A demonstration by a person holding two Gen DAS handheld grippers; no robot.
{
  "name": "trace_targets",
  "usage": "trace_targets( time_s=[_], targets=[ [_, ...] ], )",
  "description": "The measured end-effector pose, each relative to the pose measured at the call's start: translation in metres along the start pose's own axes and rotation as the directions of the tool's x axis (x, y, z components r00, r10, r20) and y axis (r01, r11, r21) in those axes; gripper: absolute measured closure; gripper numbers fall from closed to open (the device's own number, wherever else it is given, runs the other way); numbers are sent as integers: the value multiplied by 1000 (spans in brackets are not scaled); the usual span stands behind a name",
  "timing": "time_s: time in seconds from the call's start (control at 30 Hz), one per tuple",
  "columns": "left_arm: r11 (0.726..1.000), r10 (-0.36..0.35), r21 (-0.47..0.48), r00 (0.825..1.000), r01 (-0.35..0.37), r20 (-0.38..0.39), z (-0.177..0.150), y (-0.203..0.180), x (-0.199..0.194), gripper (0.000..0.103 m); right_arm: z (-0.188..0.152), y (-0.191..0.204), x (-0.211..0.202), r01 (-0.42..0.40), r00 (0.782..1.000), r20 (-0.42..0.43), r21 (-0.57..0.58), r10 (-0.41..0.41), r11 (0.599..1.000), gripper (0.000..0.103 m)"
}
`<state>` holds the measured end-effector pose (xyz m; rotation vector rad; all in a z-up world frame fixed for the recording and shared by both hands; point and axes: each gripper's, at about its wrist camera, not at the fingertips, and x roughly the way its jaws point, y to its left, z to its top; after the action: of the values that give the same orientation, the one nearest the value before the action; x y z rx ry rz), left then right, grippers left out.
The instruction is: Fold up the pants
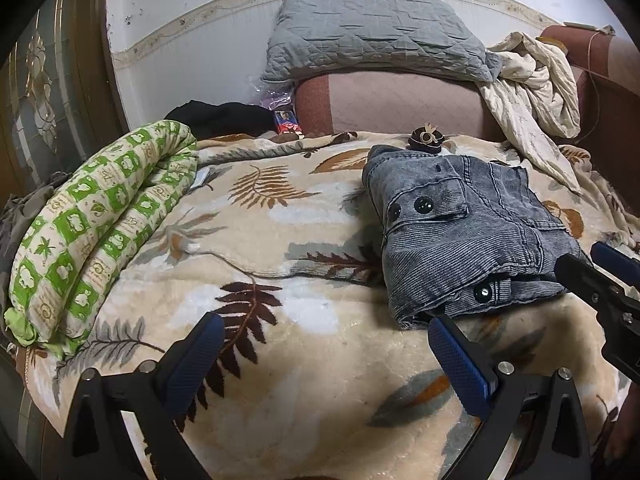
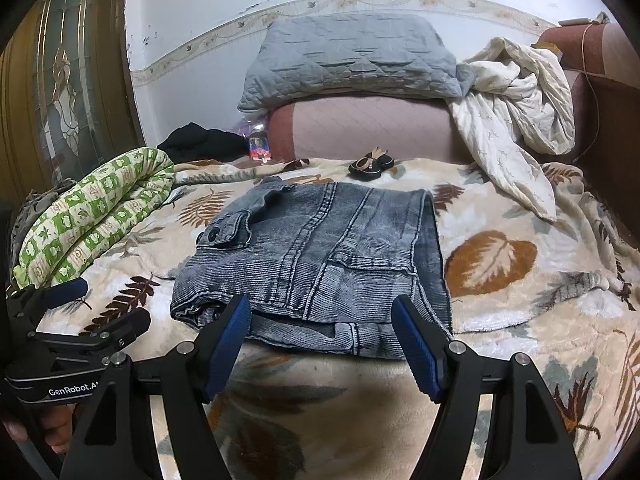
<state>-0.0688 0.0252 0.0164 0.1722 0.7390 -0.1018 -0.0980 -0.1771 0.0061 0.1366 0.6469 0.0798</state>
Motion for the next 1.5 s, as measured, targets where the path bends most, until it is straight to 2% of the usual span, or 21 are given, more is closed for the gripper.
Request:
trace_targets(
  time_s=[1.5],
  targets=[
    [999,-22,-24,1000,22,6,-1,3,0,0,-2,6,0,-4,1000,5,-33,4,999,29]
  ],
)
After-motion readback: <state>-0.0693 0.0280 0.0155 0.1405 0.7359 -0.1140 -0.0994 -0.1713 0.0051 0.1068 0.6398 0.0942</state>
